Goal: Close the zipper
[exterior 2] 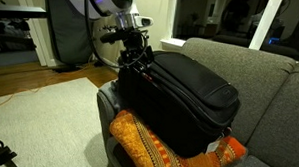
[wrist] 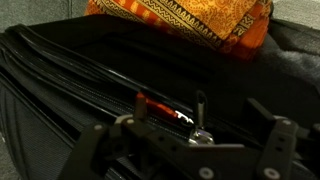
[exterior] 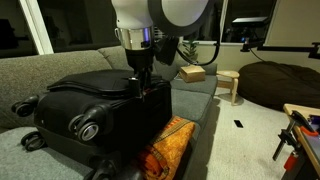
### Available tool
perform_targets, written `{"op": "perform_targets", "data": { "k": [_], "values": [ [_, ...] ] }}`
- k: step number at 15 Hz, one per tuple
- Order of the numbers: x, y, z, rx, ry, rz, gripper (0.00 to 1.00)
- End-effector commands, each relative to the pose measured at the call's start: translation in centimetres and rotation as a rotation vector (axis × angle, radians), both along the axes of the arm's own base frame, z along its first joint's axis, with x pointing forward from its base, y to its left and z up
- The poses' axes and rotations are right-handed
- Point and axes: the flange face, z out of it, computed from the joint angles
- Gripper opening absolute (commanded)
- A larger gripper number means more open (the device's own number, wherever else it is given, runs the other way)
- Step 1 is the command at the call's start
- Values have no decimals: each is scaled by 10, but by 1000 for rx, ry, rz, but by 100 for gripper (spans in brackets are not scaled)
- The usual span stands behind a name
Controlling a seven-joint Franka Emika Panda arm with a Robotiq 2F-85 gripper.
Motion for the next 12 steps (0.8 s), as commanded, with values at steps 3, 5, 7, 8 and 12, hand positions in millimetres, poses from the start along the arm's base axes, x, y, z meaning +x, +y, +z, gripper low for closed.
{"op": "perform_targets", "data": {
  "k": [3,5,7,8,12],
  "values": [
    [-5,0,-3,30,-34,-48,53],
    [-8,3,-5,31,-36,-51,40],
    [-9,5,-6,31,-37,-54,27],
    [-9,4,-5,29,-39,-54,22],
    [-8,0,-1,28,-42,-61,5]
  ]
}}
